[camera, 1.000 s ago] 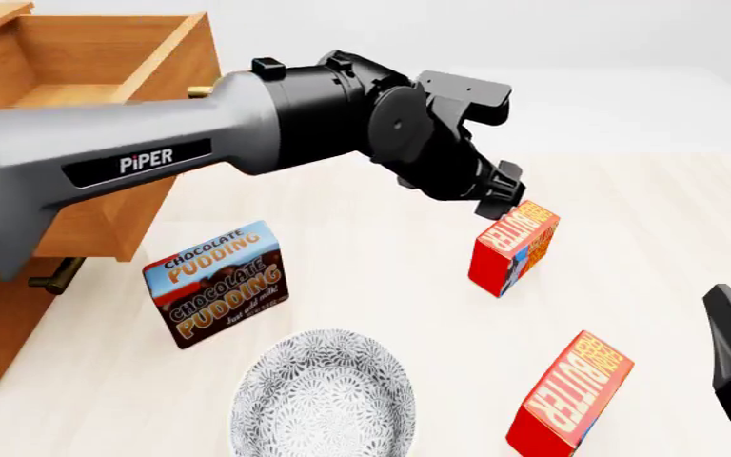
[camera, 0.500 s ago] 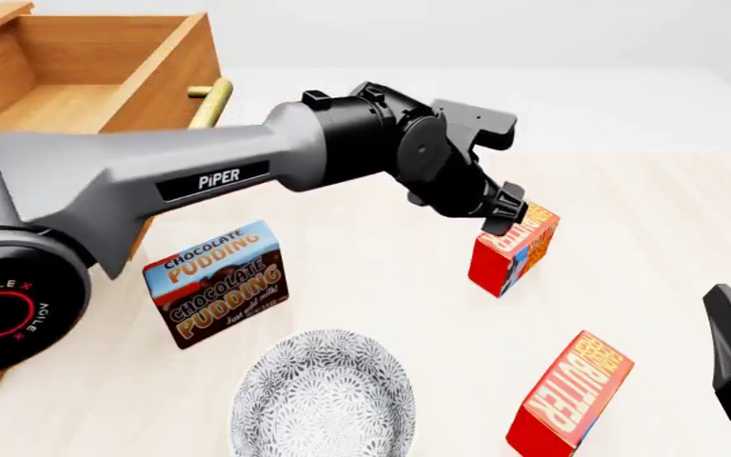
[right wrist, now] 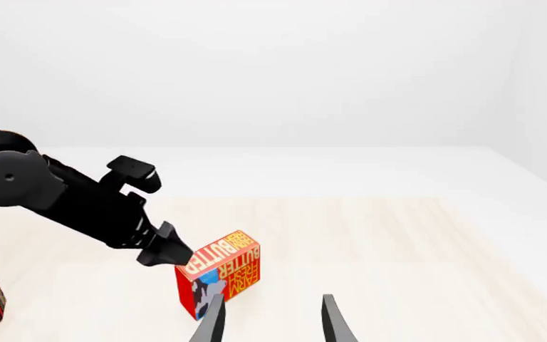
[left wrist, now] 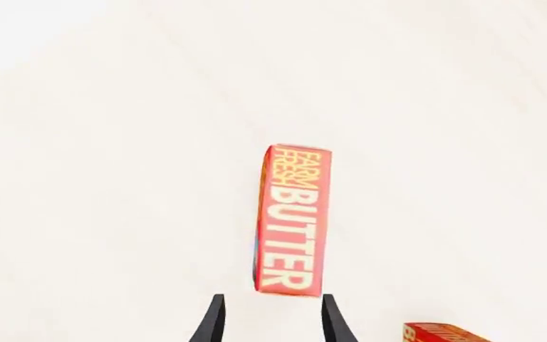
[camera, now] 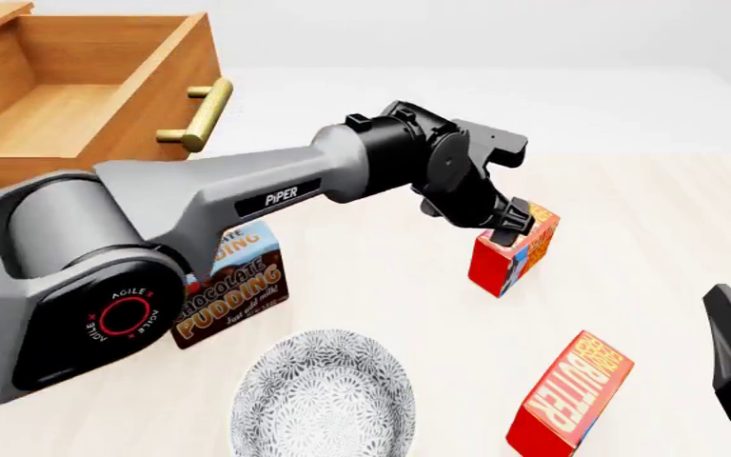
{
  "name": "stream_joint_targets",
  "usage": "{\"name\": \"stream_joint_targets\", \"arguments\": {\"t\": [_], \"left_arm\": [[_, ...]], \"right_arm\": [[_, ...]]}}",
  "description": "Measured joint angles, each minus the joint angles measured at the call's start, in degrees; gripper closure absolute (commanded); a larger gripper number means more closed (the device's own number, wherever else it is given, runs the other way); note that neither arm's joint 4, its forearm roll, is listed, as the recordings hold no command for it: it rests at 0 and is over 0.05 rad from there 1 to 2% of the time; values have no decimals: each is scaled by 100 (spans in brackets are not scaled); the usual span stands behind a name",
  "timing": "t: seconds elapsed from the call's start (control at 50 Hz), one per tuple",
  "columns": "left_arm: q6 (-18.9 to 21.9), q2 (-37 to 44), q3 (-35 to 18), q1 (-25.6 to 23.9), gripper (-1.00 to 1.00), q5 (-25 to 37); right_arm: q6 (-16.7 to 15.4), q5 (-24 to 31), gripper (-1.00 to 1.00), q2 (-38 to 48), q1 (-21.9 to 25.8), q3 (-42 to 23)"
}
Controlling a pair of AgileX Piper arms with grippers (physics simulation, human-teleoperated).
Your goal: Put the butter at the front in the top drawer of the cabinet and close it.
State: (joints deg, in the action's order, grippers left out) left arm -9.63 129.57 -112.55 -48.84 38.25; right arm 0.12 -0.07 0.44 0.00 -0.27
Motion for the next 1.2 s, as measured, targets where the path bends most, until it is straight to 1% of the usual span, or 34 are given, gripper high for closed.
{"name": "stream_joint_targets", "arguments": {"t": [0.22, 0.54, 0.82, 1.06, 1.2], "left_arm": [[47, 406, -502, -47, -100, 243], [56, 838, -1022, -184, -100, 494], [115, 1225, -1595, -173, -100, 788], [161, 1676, -2200, -119, -100, 1071], [180, 2028, -2744, -103, -100, 1326]], "right_arm": [[0, 0, -100, 0, 0, 0], [0, 0, -100, 0, 0, 0], [0, 0, -100, 0, 0, 0], [0, 0, -100, 0, 0, 0], [0, 0, -100, 0, 0, 0]]}}
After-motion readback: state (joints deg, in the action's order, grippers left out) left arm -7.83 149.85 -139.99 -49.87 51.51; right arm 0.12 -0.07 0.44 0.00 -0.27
